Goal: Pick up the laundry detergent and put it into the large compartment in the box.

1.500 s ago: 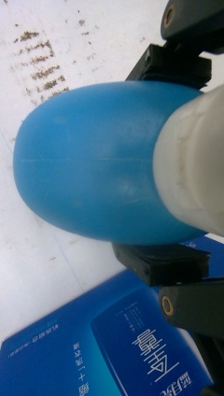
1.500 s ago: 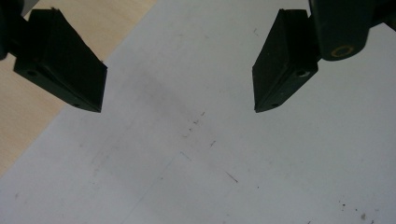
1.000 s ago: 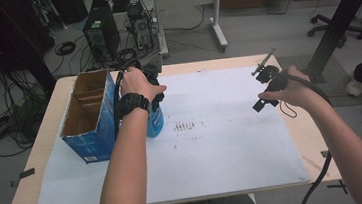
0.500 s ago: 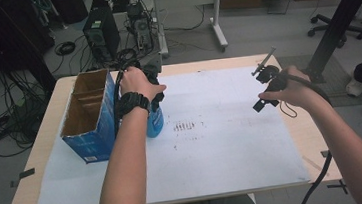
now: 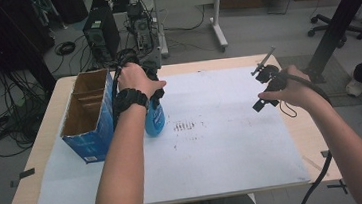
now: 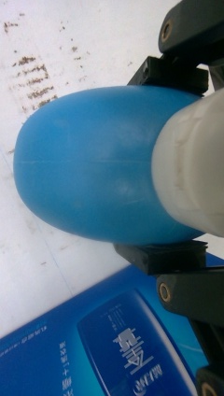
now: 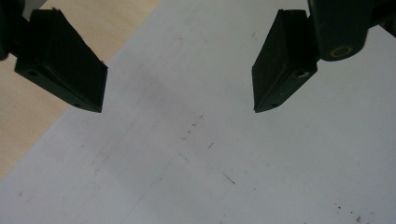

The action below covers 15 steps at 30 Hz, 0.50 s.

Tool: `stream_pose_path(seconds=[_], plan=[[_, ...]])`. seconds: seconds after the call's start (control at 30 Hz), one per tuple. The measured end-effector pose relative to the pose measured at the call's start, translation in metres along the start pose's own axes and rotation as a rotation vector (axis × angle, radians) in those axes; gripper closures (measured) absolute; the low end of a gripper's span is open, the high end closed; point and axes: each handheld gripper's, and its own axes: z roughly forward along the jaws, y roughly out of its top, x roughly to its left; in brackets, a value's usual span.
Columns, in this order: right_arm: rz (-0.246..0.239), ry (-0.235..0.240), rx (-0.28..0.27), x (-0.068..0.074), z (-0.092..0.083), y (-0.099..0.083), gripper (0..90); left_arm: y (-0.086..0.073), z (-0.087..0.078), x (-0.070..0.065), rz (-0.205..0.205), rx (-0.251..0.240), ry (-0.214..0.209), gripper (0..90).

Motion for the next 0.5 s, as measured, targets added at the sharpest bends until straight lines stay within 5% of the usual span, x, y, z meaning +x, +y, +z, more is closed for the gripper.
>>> stream_pose_path(seconds=[0.5], plan=[[-0.006,-0.004,-0.003,0.005,-0.007,0.001,18.5,-0.008,-0.031,0.000,0.006,-0.003,-0.006,37.7]])
